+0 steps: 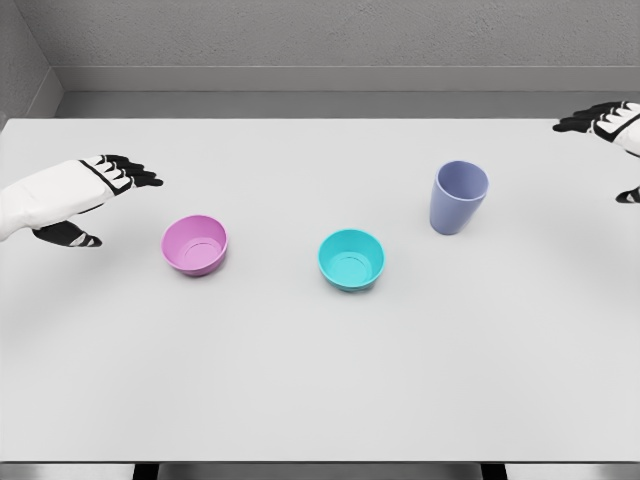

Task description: Stacking bowl and cup with both arms

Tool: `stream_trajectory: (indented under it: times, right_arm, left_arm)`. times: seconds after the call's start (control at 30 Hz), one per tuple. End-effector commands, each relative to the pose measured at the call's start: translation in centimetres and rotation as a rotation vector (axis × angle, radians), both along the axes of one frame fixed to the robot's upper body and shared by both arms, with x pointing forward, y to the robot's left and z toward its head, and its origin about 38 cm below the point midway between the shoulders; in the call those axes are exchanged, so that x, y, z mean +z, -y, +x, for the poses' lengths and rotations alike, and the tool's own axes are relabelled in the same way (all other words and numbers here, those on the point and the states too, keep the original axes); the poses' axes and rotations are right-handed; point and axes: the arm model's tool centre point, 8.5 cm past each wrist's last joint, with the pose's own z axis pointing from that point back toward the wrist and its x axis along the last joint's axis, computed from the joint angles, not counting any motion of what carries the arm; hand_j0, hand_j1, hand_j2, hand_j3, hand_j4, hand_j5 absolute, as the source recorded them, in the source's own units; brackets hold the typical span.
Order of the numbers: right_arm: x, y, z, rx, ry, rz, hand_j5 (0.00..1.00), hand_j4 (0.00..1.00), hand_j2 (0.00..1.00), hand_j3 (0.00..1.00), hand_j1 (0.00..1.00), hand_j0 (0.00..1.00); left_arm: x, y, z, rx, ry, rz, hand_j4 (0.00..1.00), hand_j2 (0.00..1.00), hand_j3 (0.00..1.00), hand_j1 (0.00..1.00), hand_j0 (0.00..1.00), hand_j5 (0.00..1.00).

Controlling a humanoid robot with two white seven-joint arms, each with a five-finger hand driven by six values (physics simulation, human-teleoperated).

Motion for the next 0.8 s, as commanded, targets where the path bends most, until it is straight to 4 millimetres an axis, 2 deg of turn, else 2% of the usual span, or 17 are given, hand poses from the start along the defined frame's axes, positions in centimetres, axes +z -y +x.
stream_trajectory:
  times: [0.0, 0.17, 0.23, 0.27, 0.3, 0.33, 0.4, 0.5, 0.53, 0.57, 0.6, 0.67, 0.77]
  right_arm:
    - [0.7, -0.5, -0.1, 0.012, 0.036, 0.021, 1.0, 1.0, 1.0, 1.0, 1.0, 1.0]
    - [0.6, -0.5, -0.1, 0.013, 0.034, 0.016, 1.0, 1.0, 1.0, 1.0, 1.0, 1.0]
    - [0.7, -0.6, -0.1, 0.015, 0.035, 0.015, 1.0, 1.0, 1.0, 1.0, 1.0, 1.0]
    - [0.7, -0.7, -0.1, 0.017, 0.036, 0.015, 1.0, 1.0, 1.0, 1.0, 1.0, 1.0]
    - [0.6, -0.7, -0.1, 0.018, 0.037, 0.019, 1.0, 1.0, 1.0, 1.0, 1.0, 1.0]
    - [0.5, -0.8, -0.1, 0.02, 0.034, 0.018, 1.0, 1.0, 1.0, 1.0, 1.0, 1.0]
    - [0.3, -1.0, -0.1, 0.026, 0.025, 0.013, 1.0, 1.0, 1.0, 1.0, 1.0, 1.0]
    - [0.3, -1.4, 0.1, 0.033, 0.032, 0.019, 1.0, 1.0, 1.0, 1.0, 1.0, 1.0]
    - [1.1, -1.6, 0.3, 0.041, 0.051, 0.013, 1.0, 1.0, 1.0, 1.0, 1.0, 1.0]
    - [0.9, -1.8, 0.3, 0.046, 0.047, 0.013, 1.0, 1.0, 1.0, 1.0, 1.0, 1.0]
    - [1.1, -2.0, 0.4, 0.049, 0.051, 0.013, 1.0, 1.0, 1.0, 1.0, 1.0, 1.0]
    - [0.5, -3.3, 1.1, 0.08, 0.033, 0.014, 1.0, 1.0, 1.0, 1.0, 1.0, 1.0]
    - [0.1, -4.6, 2.1, 0.108, 0.025, -0.01, 1.0, 1.0, 1.0, 1.0, 1.0, 1.0]
  left_arm:
    - [0.0, 0.0, 0.0, 0.003, -0.002, -0.006, 1.0, 1.0, 1.0, 1.0, 1.0, 1.0]
    - [0.1, -0.2, 0.2, 0.006, -0.059, 0.046, 1.0, 1.0, 1.0, 1.0, 1.0, 1.0]
    - [1.1, 1.6, 0.8, -0.01, -0.034, -0.075, 1.0, 1.0, 1.0, 1.0, 1.0, 1.0]
    - [2.4, 2.3, 1.2, -0.028, -0.003, -0.114, 1.0, 1.0, 1.0, 1.0, 1.0, 1.0]
    - [2.9, 3.5, 1.3, -0.054, 0.018, -0.137, 1.0, 1.0, 1.0, 1.0, 1.0, 1.0]
    - [3.8, 5.4, 1.1, -0.102, 0.055, -0.167, 1.0, 1.0, 1.0, 1.0, 1.0, 1.0]
    - [4.8, 5.6, 0.9, -0.126, 0.062, -0.21, 1.0, 1.0, 1.0, 1.0, 1.0, 1.0]
    - [6.2, 5.5, 0.8, -0.148, 0.083, -0.123, 1.0, 1.0, 1.0, 1.0, 1.0, 1.0]
    - [6.7, 4.5, 0.6, -0.137, 0.089, -0.023, 1.0, 1.0, 1.0, 1.0, 1.0, 1.0]
    - [7.4, 4.4, 0.5, -0.136, 0.116, 0.076, 1.0, 1.0, 1.0, 1.0, 1.0, 1.0]
    - [7.1, 4.7, 0.7, -0.144, 0.115, 0.155, 1.0, 1.0, 1.0, 1.0, 1.0, 1.0]
    - [6.8, 6.7, 1.5, -0.197, 0.104, 0.188, 1.0, 1.0, 1.0, 1.0, 1.0, 1.0]
    - [6.2, 7.8, 2.2, -0.232, 0.069, 0.194, 1.0, 1.0, 1.0, 1.0, 1.0, 1.0]
